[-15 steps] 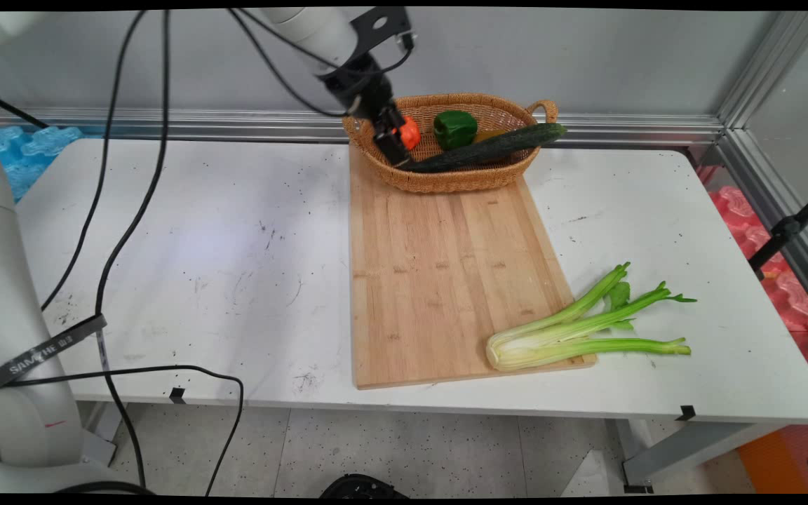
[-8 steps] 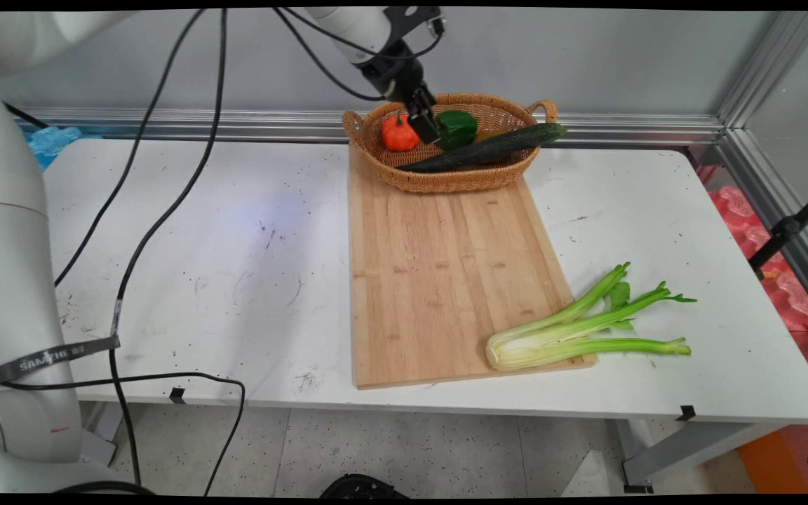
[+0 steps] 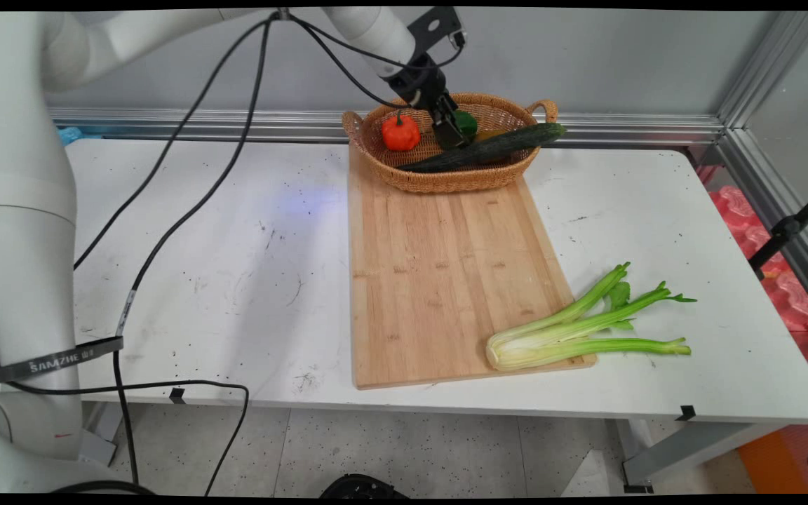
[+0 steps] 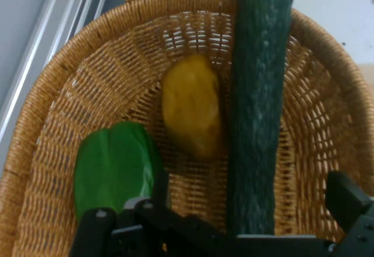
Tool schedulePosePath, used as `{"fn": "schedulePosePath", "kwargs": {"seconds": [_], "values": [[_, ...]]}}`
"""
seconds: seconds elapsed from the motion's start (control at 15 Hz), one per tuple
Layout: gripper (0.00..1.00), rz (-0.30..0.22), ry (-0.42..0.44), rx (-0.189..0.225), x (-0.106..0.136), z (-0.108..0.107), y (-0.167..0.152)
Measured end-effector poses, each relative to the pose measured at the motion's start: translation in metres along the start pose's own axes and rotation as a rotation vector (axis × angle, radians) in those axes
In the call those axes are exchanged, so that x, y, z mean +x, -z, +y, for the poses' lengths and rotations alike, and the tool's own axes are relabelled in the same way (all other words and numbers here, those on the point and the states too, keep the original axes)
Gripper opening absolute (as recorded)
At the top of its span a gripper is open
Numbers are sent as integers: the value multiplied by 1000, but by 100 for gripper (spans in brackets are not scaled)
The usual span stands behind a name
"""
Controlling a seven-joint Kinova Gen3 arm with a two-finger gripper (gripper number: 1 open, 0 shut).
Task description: Pick up the cucumber from the vegetable basket
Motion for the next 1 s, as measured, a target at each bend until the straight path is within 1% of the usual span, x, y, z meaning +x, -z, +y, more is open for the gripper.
{"fn": "schedulePosePath", "kwargs": {"seconds": [0.47, 0.93, 1.0], "values": [[100, 32, 22, -9, -5, 0, -39], [100, 44, 32, -18, -8, 4, -62], [0, 44, 33, -20, -8, 5, -65]]}}
